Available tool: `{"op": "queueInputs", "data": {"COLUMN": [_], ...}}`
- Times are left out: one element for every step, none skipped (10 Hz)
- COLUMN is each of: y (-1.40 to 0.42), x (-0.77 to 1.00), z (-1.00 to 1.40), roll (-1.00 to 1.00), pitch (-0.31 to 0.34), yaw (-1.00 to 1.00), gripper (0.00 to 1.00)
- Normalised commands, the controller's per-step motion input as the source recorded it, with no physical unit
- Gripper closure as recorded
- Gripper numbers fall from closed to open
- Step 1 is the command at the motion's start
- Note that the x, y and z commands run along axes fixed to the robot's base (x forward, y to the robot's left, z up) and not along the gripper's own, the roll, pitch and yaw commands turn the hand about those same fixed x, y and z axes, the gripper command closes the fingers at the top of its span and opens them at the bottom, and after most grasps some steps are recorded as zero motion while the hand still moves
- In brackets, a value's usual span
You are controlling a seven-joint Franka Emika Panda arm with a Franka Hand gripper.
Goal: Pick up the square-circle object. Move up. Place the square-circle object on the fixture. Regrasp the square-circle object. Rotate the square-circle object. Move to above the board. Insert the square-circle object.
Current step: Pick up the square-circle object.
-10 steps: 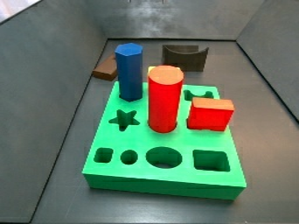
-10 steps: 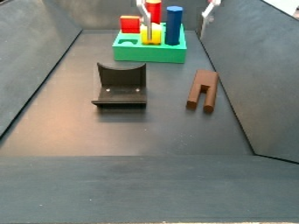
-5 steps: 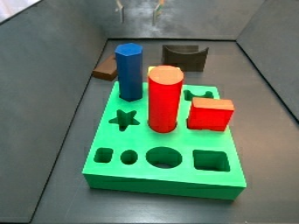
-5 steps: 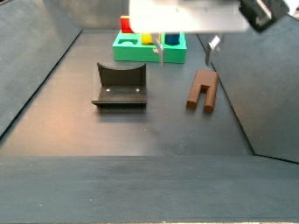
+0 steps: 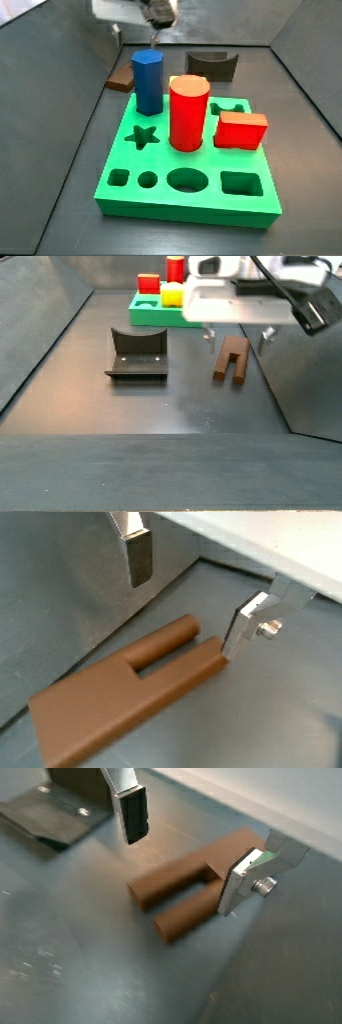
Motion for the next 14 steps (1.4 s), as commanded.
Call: {"op": "queueInputs", "data": {"y": [-0.01,0.0,0.0,0.0,0.0,-0.04,-0.05,-0.03,0.0,0.09,0.01,0.0,0.02,0.0], "x": [0.0,0.1,0.19,0.17,0.11,0.04,0.01,0.0,0.0,0.0,0.0,0.0,0.0,0.0], "z": [-0.85,-0.82,-0.74,-0.73,-0.69,-0.61,-0.58,-0.49,-0.44,-0.42,-0.1,0.0,0.0,0.0], "roll": [-0.14,-0.15,-0.19,-0.2,-0.22,-0.25,-0.27,-0.31,-0.34,-0.35,-0.08,0.01,0.02,0.0], "pitch": [-0.09,-0.077,-0.044,-0.02,0.0,0.0,0.0,0.0,0.0,0.0,-0.084,0.0,0.0,0.0], "yaw": [-0.07,0.0,0.0,0.0,0.0,0.0,-0.01,-0.06,-0.07,-0.02,0.0,0.0,0.0,0.0], "gripper": [0.0,0.0,0.0,0.0,0.0,0.0,0.0,0.0,0.0,0.0,0.0,0.0,0.0,1.0]}}
